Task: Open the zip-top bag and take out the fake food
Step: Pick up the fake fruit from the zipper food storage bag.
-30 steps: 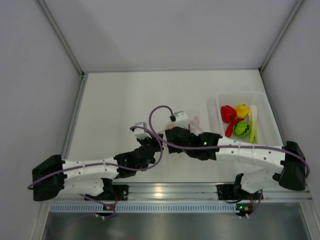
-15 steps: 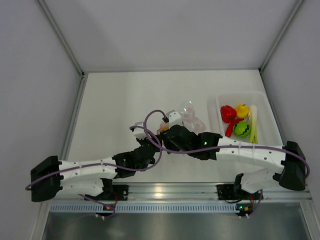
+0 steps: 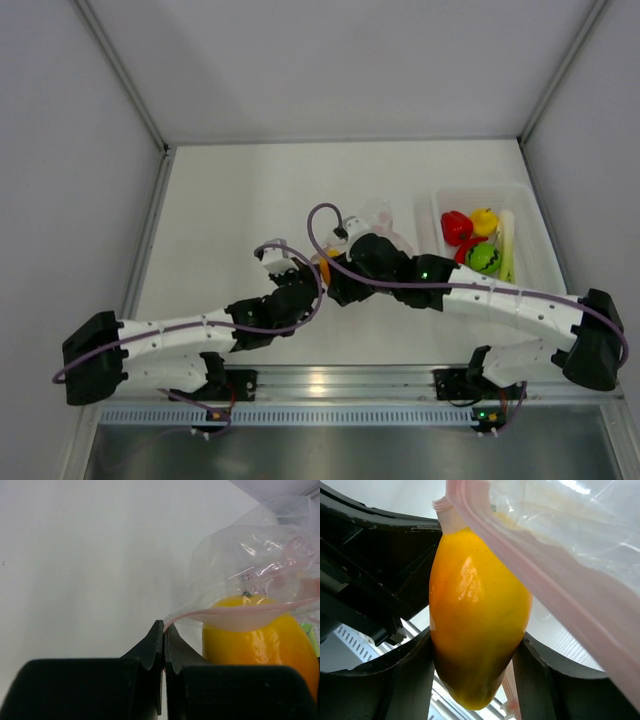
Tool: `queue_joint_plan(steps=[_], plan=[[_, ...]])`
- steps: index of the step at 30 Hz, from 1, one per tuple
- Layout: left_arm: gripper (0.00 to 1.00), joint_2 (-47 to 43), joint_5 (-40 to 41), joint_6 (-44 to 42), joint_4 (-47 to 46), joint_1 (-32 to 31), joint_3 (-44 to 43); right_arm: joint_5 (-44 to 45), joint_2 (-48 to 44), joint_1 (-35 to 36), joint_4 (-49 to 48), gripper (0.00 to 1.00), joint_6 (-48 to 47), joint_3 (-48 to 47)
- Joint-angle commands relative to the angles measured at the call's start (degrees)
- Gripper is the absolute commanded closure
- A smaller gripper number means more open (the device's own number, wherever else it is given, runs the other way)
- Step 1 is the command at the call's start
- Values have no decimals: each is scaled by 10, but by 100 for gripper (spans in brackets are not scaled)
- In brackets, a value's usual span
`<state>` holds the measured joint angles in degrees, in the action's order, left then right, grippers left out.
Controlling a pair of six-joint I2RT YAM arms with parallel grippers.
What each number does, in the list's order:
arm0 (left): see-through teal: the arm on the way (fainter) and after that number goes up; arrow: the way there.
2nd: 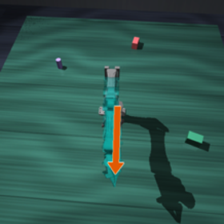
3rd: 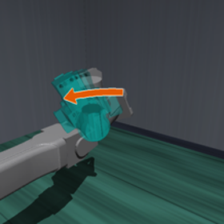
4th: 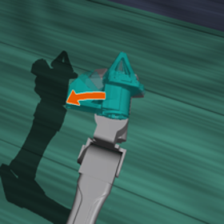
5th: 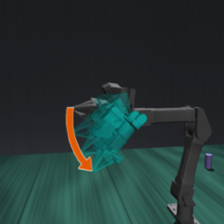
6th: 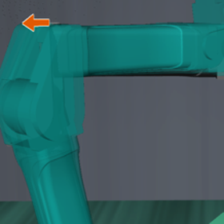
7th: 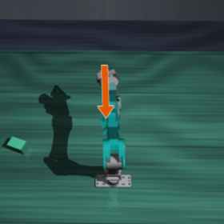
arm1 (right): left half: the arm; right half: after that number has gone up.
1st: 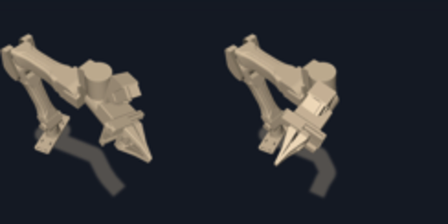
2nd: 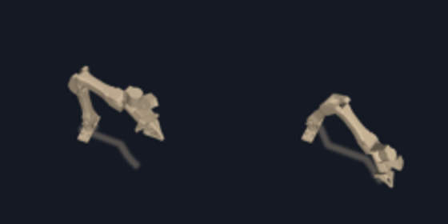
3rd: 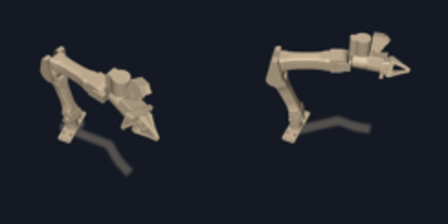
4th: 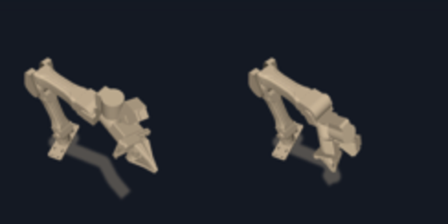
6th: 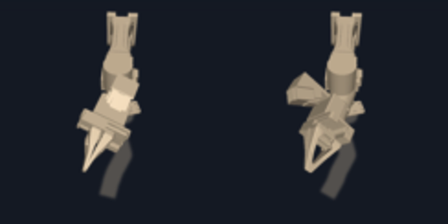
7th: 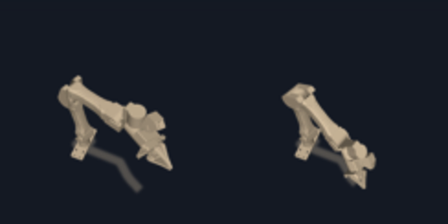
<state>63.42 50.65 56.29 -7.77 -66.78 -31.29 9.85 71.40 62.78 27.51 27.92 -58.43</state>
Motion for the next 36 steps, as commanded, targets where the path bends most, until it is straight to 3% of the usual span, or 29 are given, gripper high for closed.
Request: queue_joint_plan(steps=[1,6,14,23,28,32,36], plan=[[100,-29,40,6,30,9,17,-66,31,-10,19,100,-7,-37],[100,-55,38,-21,31,17,26,-163,23,-12,-38,100,-33,-7],[100,-101,44,-54,32,25,39,-244,21,-17,-38,100,-96,-7],[100,-109,47,-33,72,40,35,-373,4,-24,-28,100,-154,-3],[100,-114,49,-35,72,45,36,-489,-20,-23,-59,100,-182,10],[100,-121,49,-43,72,45,32,-465,-19,-18,-32,100,-184,-7],[100,-142,54,-50,72,46,34,-319,9,-18,54,100,-169,-47]])
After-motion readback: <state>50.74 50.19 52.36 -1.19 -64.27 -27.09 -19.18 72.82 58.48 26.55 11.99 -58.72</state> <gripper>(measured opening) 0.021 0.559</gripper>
